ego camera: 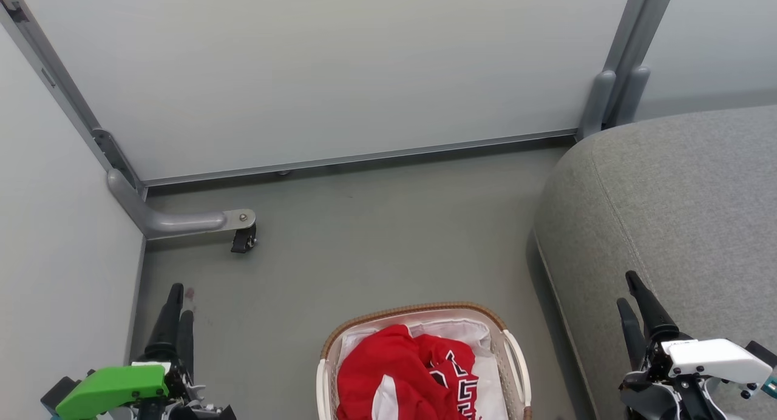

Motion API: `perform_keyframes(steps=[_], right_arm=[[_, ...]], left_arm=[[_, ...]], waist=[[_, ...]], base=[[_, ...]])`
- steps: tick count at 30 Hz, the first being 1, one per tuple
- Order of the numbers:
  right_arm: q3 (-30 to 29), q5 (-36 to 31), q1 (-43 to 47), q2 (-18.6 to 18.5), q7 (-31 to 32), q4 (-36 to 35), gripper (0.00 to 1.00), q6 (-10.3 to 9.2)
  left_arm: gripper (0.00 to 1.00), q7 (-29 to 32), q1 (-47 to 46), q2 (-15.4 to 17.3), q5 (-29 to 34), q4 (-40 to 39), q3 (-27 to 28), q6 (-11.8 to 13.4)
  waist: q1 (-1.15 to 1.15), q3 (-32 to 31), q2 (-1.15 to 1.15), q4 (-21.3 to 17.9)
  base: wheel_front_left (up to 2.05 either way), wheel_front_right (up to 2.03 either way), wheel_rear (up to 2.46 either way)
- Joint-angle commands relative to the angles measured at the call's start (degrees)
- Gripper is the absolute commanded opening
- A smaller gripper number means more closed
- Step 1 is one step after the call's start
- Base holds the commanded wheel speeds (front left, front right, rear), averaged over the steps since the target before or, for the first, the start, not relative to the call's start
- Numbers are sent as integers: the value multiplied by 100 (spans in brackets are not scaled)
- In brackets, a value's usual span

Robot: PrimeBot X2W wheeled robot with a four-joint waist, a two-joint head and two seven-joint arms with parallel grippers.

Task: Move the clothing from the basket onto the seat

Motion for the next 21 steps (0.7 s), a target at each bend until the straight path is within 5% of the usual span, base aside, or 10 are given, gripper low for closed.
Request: perform_keyframes(steps=[1, 12, 21], right_arm=[[26, -84, -56, -42, -67, -104, 100, 1], [17, -638, -35, -57, -360, -119, 100, 2], [-20, -1796, -4, -68, -575, -387, 100, 2]], left_arm=[[100, -61, -95, 18, 53, -134, -70, -15], [100, -354, -77, 26, 602, -280, -248, -20], [100, -570, -60, 32, 1505, -515, -370, -24]], waist=[[0, 1, 0, 1], [0, -6, 0, 8], [0, -20, 0, 20]], base=[[0, 0, 0], [0, 0, 0], [0, 0, 0]])
